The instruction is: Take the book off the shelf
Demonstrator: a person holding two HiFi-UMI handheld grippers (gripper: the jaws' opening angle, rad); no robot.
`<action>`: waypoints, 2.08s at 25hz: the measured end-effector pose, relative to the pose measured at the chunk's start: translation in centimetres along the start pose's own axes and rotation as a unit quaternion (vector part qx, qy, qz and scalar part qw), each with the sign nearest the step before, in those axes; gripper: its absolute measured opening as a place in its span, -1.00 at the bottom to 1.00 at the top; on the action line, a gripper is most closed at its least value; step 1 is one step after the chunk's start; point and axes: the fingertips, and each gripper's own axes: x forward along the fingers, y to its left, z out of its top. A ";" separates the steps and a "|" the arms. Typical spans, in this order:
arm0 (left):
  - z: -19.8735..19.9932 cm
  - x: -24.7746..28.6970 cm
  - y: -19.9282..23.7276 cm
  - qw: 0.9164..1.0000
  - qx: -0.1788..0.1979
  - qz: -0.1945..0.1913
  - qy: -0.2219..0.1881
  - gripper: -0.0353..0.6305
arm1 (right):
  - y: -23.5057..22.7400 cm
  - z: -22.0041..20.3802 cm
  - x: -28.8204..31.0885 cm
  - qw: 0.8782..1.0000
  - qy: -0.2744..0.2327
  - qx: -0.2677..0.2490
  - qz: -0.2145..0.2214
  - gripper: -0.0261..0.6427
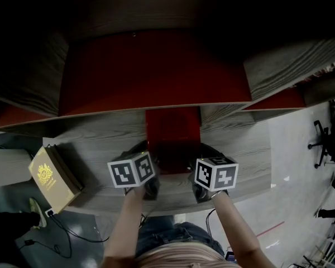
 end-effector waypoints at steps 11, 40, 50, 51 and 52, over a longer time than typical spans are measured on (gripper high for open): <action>-0.1 -0.2 -0.2 1.000 0.023 0.007 -0.007 -0.18 | 0.1 -0.3 -0.3 1.000 -0.012 0.007 -0.009 -0.07; 0.0 -7.6 -3.9 0.992 0.071 -0.002 -0.100 -0.18 | 4.3 0.4 -6.9 0.992 -0.120 -0.039 0.017 -0.07; -1.4 -9.9 -6.4 0.988 0.092 -0.003 -0.127 -0.18 | 4.4 -0.5 -10.3 0.988 -0.148 -0.045 0.023 -0.08; -1.6 -10.2 -6.6 0.987 0.093 -0.003 -0.129 -0.18 | 4.5 -0.7 -10.7 0.987 -0.151 -0.046 0.024 -0.08; -1.8 -10.4 -6.8 0.987 0.095 -0.003 -0.132 -0.18 | 4.5 -0.8 -11.0 0.987 -0.153 -0.047 0.025 -0.07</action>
